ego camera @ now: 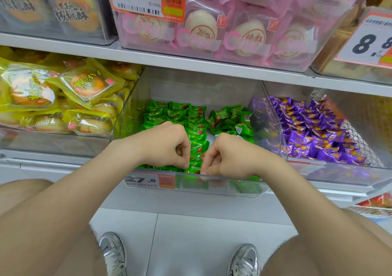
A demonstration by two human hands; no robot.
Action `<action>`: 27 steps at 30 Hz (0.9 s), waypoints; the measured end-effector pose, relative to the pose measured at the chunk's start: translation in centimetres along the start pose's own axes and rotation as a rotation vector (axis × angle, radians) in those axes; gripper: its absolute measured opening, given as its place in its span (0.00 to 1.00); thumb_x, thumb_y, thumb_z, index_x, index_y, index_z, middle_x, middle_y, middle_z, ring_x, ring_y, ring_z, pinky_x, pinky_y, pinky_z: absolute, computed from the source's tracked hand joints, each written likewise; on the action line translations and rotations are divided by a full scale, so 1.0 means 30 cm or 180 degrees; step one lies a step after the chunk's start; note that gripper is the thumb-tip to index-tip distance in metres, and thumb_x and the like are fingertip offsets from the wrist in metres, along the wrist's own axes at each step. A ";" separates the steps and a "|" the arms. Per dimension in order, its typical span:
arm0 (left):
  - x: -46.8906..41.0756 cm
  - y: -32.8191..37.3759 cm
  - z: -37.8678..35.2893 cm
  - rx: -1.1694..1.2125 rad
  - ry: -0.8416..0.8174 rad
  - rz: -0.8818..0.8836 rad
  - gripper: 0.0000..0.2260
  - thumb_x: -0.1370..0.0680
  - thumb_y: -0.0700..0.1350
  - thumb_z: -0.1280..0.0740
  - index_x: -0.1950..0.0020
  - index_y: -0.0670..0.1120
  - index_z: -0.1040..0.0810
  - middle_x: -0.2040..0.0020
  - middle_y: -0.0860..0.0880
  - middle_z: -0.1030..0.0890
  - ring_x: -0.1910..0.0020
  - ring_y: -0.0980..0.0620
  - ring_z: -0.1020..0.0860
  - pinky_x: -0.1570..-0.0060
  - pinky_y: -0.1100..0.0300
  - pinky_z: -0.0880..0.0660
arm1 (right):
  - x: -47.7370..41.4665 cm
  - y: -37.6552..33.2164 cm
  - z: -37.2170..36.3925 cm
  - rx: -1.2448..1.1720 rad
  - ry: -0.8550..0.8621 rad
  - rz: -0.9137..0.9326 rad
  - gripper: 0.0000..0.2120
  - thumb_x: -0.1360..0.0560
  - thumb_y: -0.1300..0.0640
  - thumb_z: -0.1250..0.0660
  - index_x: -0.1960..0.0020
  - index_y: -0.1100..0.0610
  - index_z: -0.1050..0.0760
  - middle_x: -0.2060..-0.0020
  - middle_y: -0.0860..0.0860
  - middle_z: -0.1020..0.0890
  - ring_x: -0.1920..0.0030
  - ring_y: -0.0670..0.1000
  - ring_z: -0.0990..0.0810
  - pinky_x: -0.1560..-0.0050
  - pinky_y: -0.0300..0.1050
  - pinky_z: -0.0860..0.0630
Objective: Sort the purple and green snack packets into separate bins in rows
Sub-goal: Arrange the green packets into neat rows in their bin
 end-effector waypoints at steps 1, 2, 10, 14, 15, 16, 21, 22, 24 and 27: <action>-0.002 -0.002 -0.003 0.0022 -0.0018 -0.0001 0.06 0.28 0.56 0.20 0.61 0.58 0.14 0.64 0.59 0.16 0.59 0.60 0.20 0.47 0.50 0.21 | -0.005 -0.002 0.002 0.0037 0.0048 -0.0077 0.02 0.27 0.55 0.22 0.58 0.51 0.12 0.67 0.43 0.14 0.64 0.39 0.16 0.53 0.42 0.17; -0.004 -0.004 -0.007 0.0024 -0.0045 -0.0003 0.06 0.27 0.56 0.20 0.60 0.57 0.14 0.64 0.59 0.16 0.60 0.60 0.20 0.49 0.52 0.21 | -0.010 -0.002 -0.002 0.0049 0.0045 -0.0145 0.04 0.28 0.54 0.21 0.60 0.51 0.14 0.69 0.43 0.14 0.64 0.39 0.15 0.53 0.42 0.17; 0.013 0.033 0.024 -0.0135 0.0156 0.0006 0.13 0.26 0.64 0.26 0.50 0.58 0.19 0.51 0.58 0.23 0.50 0.58 0.25 0.50 0.56 0.27 | 0.040 0.091 0.131 -0.0015 0.0873 -0.0756 0.13 0.30 0.44 0.19 0.61 0.52 0.16 0.68 0.50 0.14 0.61 0.51 0.13 0.56 0.44 0.16; -0.013 0.038 0.001 -0.0586 0.0112 0.0105 0.26 0.23 0.69 0.34 0.30 0.58 0.30 0.31 0.54 0.32 0.32 0.50 0.33 0.32 0.45 0.30 | 0.054 0.134 0.234 0.1383 0.1597 -0.0974 0.22 0.31 0.44 0.22 0.42 0.52 0.21 0.46 0.55 0.19 0.41 0.61 0.21 0.40 0.55 0.21; -0.026 0.040 -0.006 -0.0707 0.0096 0.0093 0.30 0.21 0.69 0.36 0.24 0.57 0.34 0.26 0.52 0.36 0.27 0.48 0.36 0.29 0.42 0.33 | 0.034 0.127 0.222 0.1483 0.1438 -0.0926 0.30 0.32 0.41 0.22 0.36 0.54 0.24 0.42 0.56 0.22 0.38 0.62 0.24 0.37 0.56 0.23; -0.042 0.042 -0.013 -0.0805 0.0082 0.0091 0.32 0.20 0.69 0.38 0.21 0.56 0.38 0.21 0.51 0.40 0.23 0.46 0.40 0.27 0.40 0.35 | 0.018 0.114 0.211 0.1553 0.1279 -0.0877 0.38 0.34 0.37 0.22 0.30 0.53 0.28 0.38 0.57 0.25 0.35 0.63 0.27 0.34 0.57 0.25; -0.129 0.065 -0.038 -0.0854 -0.0009 -0.0068 0.22 0.18 0.63 0.38 0.25 0.60 0.33 0.19 0.51 0.42 0.21 0.42 0.42 0.27 0.37 0.38 | -0.062 0.115 0.120 0.1823 0.0081 -0.0976 0.54 0.40 0.26 0.23 0.21 0.45 0.37 0.22 0.59 0.40 0.21 0.69 0.46 0.24 0.67 0.41; -0.141 0.069 -0.041 -0.0801 -0.0040 -0.0115 0.18 0.18 0.62 0.36 0.29 0.62 0.29 0.20 0.52 0.40 0.22 0.43 0.41 0.27 0.36 0.38 | -0.069 0.123 0.102 0.1917 -0.0107 -0.1031 0.52 0.39 0.26 0.23 0.22 0.45 0.36 0.22 0.59 0.40 0.21 0.70 0.46 0.24 0.68 0.41; -0.155 0.069 -0.045 -0.0783 -0.0088 -0.0165 0.13 0.19 0.61 0.34 0.34 0.64 0.25 0.23 0.53 0.37 0.25 0.43 0.40 0.28 0.36 0.39 | -0.084 0.125 0.083 0.2248 -0.0203 -0.1082 0.47 0.38 0.29 0.21 0.24 0.44 0.32 0.23 0.60 0.39 0.23 0.71 0.42 0.25 0.68 0.39; -0.162 0.060 -0.035 -0.0884 -0.0024 -0.0163 0.11 0.20 0.62 0.31 0.39 0.63 0.21 0.26 0.54 0.34 0.27 0.44 0.38 0.30 0.38 0.38 | -0.106 0.117 0.091 0.2462 0.0046 -0.1094 0.37 0.33 0.41 0.21 0.27 0.47 0.28 0.27 0.59 0.37 0.28 0.70 0.35 0.29 0.66 0.35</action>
Point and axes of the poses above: each hand's wrist, its own x-axis away from the middle knuckle, its own z-axis out of the back of the hand, y = z × x, the point moved 9 cm from there along -x, towards the middle knuckle
